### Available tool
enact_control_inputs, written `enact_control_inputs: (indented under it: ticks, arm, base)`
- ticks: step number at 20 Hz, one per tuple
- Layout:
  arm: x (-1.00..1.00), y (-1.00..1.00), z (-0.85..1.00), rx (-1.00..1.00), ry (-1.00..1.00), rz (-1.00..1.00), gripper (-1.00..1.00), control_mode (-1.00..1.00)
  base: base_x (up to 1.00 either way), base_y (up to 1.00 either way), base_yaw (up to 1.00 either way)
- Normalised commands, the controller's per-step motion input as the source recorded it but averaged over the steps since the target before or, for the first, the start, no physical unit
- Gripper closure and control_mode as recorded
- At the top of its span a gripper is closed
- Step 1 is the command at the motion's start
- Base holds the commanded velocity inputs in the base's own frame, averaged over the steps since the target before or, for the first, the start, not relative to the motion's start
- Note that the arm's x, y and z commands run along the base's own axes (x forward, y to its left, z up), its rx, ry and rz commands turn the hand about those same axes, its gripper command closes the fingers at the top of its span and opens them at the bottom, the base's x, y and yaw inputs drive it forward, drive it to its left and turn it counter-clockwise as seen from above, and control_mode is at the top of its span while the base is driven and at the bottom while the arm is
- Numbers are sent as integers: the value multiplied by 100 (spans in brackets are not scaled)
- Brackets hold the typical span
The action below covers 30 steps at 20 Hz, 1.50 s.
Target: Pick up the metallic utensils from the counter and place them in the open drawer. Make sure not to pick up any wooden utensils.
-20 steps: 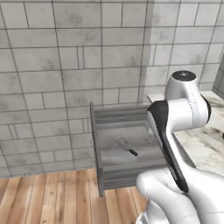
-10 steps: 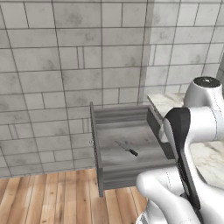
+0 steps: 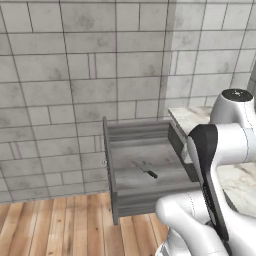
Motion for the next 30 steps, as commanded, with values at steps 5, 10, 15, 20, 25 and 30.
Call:
enact_control_inputs:
  ticks: [5,10,15,20,25,30]
  arm:
    - [-2,0,0,0,0,0,-100,100]
    - [0,0,0,0,0,0,-100,100]
    - [0,0,0,0,0,0,-100,100]
    - [0,0,0,0,0,0,-100,100]
    - [0,0,0,0,0,0,-100,100]
    - [0,0,0,0,0,0,-100,100]
  base:
    - [-51,6,5]
    - [-100,38,17]
    - [-77,68,32]
    - [-12,71,73]
    - [6,80,78]
    - [65,56,63]
